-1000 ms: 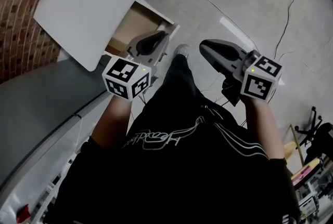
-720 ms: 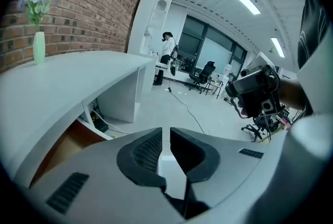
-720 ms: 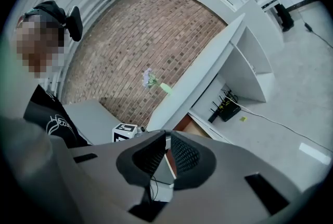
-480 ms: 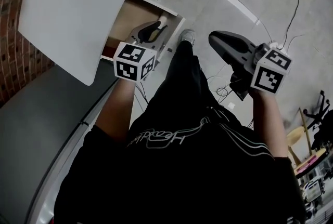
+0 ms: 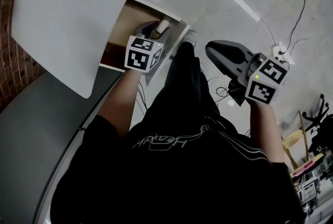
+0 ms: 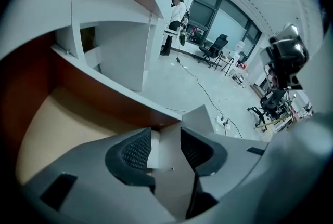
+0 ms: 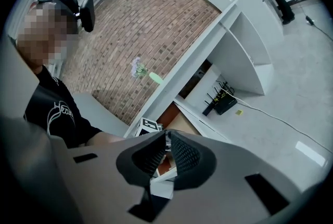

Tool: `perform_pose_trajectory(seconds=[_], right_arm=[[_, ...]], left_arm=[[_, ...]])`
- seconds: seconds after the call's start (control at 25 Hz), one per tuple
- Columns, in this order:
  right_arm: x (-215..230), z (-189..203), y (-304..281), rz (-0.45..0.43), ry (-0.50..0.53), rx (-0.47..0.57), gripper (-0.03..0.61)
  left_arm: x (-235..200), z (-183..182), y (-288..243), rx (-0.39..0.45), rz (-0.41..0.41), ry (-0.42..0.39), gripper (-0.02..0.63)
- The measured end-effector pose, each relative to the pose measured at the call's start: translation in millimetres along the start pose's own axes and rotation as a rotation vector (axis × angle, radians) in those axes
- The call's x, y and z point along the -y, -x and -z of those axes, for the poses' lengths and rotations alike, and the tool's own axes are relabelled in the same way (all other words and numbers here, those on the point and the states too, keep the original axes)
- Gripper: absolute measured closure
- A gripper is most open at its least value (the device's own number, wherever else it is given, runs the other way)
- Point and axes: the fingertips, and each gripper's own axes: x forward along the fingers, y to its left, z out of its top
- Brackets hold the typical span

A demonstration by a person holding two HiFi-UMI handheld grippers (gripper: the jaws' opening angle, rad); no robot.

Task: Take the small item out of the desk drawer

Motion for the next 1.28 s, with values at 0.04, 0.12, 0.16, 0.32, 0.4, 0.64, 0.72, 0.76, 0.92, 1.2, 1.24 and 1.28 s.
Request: perform_pose_trajectory(seconds=[0.04, 0.12, 0.16, 0.32, 0.4, 0.64, 0.72, 0.76, 0.92, 1.2, 1.24, 1.28], right_arm=[[2.1, 0.9, -3.6, -0.001, 0.010, -0.007, 0.522], [6.1, 3.3, -9.7, -0.005, 0.026, -0.021, 0.522], [8.0, 5.3, -12.1, -0.008, 0.030, -0.027, 0.522], [17.6, 17.2, -16.1, -0.010, 0.019, -0.046, 0.522], [24.0, 21.7, -15.4, -0.004, 0.010, -0.050, 0.522], [37.2, 20.4, -11.9, 0.006, -0.005, -0.039, 0.522], [37.1, 20.1, -12.7, 0.004, -0.006, -0.037, 0.522], [36.8, 20.4, -13.6, 0.003, -0.007, -0.038, 0.522], [36.0, 19.0, -15.0, -0.001, -0.005, -0.037, 0.522], [41.0, 21.4, -15.7, 0.003, -0.004, -0.039, 0.522], [42.0, 20.7, -15.7, 0.003, -0.004, -0.039, 0.522], [43.1, 20.0, -15.8, 0.006, -0.004, -0.039, 0.522]], left_arm=[[-4.2, 3.5, -6.7, -0.011, -0.002, 0.008, 0.444], [-11.5, 11.5, -20.1, -0.036, -0.006, 0.019, 0.440], [-14.5, 16.6, -26.7, -0.052, -0.009, 0.022, 0.438], [-23.4, 36.9, -46.7, -0.103, -0.028, 0.023, 0.414], [-28.2, 41.1, -52.7, -0.110, -0.036, 0.020, 0.414], [-39.9, 49.1, -66.4, -0.178, -0.023, -0.001, 0.416], [-40.4, 50.7, -68.9, -0.195, -0.023, -0.025, 0.416], [-40.4, 51.3, -70.1, -0.202, -0.021, -0.032, 0.428], [-40.2, 50.0, -73.6, -0.210, -0.008, -0.027, 0.449], [-38.5, 54.2, -74.4, -0.214, 0.019, -0.007, 0.476], [-38.6, 53.9, -74.7, -0.211, 0.018, -0.010, 0.476], [-38.9, 53.5, -75.0, -0.207, 0.017, -0.011, 0.476]])
